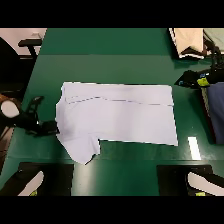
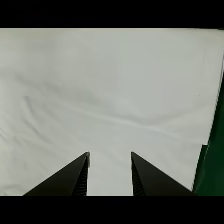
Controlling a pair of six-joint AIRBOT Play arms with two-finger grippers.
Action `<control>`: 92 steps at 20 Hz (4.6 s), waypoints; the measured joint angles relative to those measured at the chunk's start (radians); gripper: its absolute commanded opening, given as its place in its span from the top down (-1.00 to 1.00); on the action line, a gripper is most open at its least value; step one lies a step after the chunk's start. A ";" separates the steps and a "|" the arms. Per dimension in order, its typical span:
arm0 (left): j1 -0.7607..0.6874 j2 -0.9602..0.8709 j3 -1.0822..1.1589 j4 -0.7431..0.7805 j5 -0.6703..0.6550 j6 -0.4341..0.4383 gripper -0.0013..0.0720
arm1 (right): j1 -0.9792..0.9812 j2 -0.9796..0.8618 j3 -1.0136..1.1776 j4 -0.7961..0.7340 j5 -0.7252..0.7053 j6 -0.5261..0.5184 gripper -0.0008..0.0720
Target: Fold the shirts.
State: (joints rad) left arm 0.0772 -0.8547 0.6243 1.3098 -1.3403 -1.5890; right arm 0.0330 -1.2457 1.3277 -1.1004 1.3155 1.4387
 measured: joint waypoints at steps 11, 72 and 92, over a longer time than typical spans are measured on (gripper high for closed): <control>0.000 0.094 -0.253 -0.180 0.145 -0.055 -0.34 | 0.001 0.024 0.000 0.002 0.004 0.000 0.10; 0.002 -0.418 0.348 -0.175 0.314 0.174 -0.64 | -0.026 -0.330 0.084 -0.086 0.022 -0.012 -0.10; -0.351 -0.485 0.455 -0.370 0.488 0.082 0.91 | -0.269 -0.472 -0.110 0.272 0.059 -0.295 0.73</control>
State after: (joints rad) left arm -0.2733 -1.3399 1.0794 0.9398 -0.8528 -1.5070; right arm -0.2363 -1.7180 1.2175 -0.8280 1.3743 1.1439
